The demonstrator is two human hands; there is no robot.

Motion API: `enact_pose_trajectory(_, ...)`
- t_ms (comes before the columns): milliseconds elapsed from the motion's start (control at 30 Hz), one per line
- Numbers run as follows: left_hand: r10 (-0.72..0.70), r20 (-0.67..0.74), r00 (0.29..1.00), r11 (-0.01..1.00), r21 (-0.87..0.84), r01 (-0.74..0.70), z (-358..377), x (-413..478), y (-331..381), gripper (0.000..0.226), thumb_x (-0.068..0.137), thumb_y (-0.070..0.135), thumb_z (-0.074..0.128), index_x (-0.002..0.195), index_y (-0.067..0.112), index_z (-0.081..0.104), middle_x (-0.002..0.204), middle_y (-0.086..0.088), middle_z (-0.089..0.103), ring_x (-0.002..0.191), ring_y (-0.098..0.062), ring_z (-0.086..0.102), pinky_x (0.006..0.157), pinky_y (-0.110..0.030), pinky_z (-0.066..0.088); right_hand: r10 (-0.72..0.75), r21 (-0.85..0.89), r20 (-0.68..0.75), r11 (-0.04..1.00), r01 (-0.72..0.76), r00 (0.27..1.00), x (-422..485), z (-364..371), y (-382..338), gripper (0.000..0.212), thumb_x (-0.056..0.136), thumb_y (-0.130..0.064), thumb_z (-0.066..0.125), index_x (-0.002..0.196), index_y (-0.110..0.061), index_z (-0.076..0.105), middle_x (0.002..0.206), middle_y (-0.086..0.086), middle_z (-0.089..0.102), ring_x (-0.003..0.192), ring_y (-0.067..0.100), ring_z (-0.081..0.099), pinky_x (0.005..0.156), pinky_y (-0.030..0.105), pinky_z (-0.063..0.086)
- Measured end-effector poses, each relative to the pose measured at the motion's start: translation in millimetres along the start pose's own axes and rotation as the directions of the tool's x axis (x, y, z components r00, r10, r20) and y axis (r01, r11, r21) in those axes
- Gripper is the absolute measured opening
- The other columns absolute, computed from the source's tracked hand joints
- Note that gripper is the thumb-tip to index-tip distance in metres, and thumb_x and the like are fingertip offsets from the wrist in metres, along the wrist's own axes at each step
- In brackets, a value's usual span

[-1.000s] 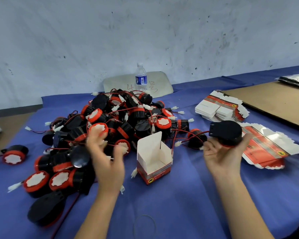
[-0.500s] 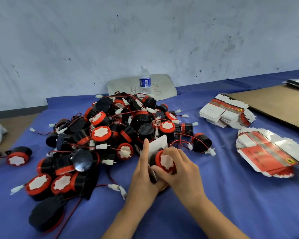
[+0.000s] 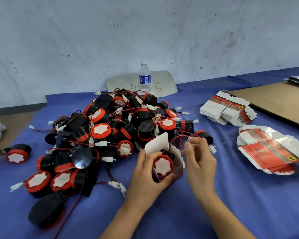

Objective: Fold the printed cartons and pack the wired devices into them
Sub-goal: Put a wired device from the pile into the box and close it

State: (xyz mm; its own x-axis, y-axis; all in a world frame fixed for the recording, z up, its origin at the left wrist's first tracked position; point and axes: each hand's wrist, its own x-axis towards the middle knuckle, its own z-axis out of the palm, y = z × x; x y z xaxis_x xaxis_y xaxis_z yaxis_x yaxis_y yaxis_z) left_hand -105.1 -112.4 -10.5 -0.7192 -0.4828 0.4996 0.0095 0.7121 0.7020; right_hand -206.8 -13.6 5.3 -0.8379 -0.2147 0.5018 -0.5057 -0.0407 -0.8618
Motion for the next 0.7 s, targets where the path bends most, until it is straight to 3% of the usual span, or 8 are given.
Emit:
enact_pose_trajectory(100,0.012,0.009,1.0,1.0,0.029,-0.012,-1,0,-1,0.049,0.073,0.032,0.08,0.116,0.022,0.059,0.128,0.006,0.046,0.114,0.0,0.048,0.092,-0.003,0.036,0.262,0.142,0.193,0.946,-0.291,0.946,7,2,9,0.025,0.097,-0.036,0.049,0.115,-0.053,0.048,0.088,-0.012,0.073,0.087,0.008,0.067,0.079,0.026,0.052)
enact_pose_trajectory(233,0.087,0.087,0.992,0.996,0.026,-0.089,-2,-1,-1,0.052,0.072,0.027,0.08,0.119,0.022,0.059,0.132,0.004,0.045,0.12,-0.002,0.047,0.099,-0.007,0.036,0.243,0.404,0.381,0.824,-0.397,0.892,15,6,13,0.036,0.1,-0.029,0.045,0.125,-0.055,0.046,0.106,-0.027,0.067,0.114,0.001,0.059,0.107,0.031,0.041)
enact_pose_trajectory(300,0.089,0.092,0.992,0.996,0.013,-0.091,-2,-1,2,0.052,0.071,0.037,0.076,0.118,0.023,0.06,0.13,0.004,0.045,0.116,-0.003,0.05,0.097,-0.011,0.04,0.121,0.417,0.354,0.867,-0.273,0.927,13,0,8,0.032,0.097,-0.027,0.045,0.123,-0.043,0.057,0.126,-0.018,0.062,0.122,0.008,0.055,0.106,0.031,0.041)
enact_pose_trajectory(367,0.081,0.08,0.993,0.997,0.005,-0.082,-1,-1,2,0.053,0.07,0.047,0.07,0.115,0.022,0.062,0.129,0.004,0.046,0.11,-0.002,0.052,0.093,-0.015,0.045,-0.098,0.362,0.25,0.932,0.001,0.963,10,-6,4,0.038,0.095,-0.013,0.044,0.121,-0.033,0.063,0.134,-0.01,0.058,0.128,0.01,0.05,0.104,0.025,0.041)
enact_pose_trajectory(433,0.082,0.076,0.994,0.996,0.013,-0.084,-1,-1,2,0.055,0.07,0.053,0.068,0.113,0.02,0.063,0.129,0.002,0.047,0.105,-0.001,0.054,0.088,-0.019,0.048,-0.36,0.162,0.187,0.929,0.333,0.914,7,-7,5,0.038,0.091,0.002,0.046,0.119,-0.017,0.064,0.129,-0.004,0.06,0.125,0.011,0.052,0.101,0.023,0.042)
enact_pose_trajectory(533,0.056,0.094,0.994,0.998,0.035,-0.059,1,-2,1,0.055,0.07,0.057,0.066,0.113,0.023,0.062,0.131,0.003,0.045,0.098,-0.005,0.058,0.082,-0.031,0.053,-0.571,-0.083,0.205,0.799,0.595,0.795,1,-3,4,0.027,0.087,0.004,0.051,0.1,-0.005,0.072,0.109,0.001,0.068,0.101,0.015,0.062,0.089,0.031,0.048)
enact_pose_trajectory(600,0.039,0.096,0.995,0.998,0.044,-0.044,2,-2,0,0.054,0.073,0.058,0.061,0.116,0.024,0.061,0.132,0.005,0.044,0.097,-0.008,0.059,0.081,-0.037,0.053,-0.635,-0.246,0.247,0.69,0.681,0.732,0,-1,5,0.026,0.082,-0.001,0.05,0.086,-0.007,0.075,0.096,-0.001,0.071,0.085,0.019,0.065,0.09,0.039,0.046)
enact_pose_trajectory(700,0.032,0.091,0.995,0.999,0.033,-0.035,3,-2,-3,0.055,0.076,0.058,0.059,0.121,0.027,0.058,0.131,0.009,0.045,0.099,-0.009,0.06,0.082,-0.039,0.054,-0.613,-0.439,0.265,0.61,0.659,0.744,4,-2,7,0.027,0.078,-0.009,0.05,0.078,-0.013,0.077,0.082,-0.004,0.073,0.07,0.018,0.065,0.097,0.043,0.039)
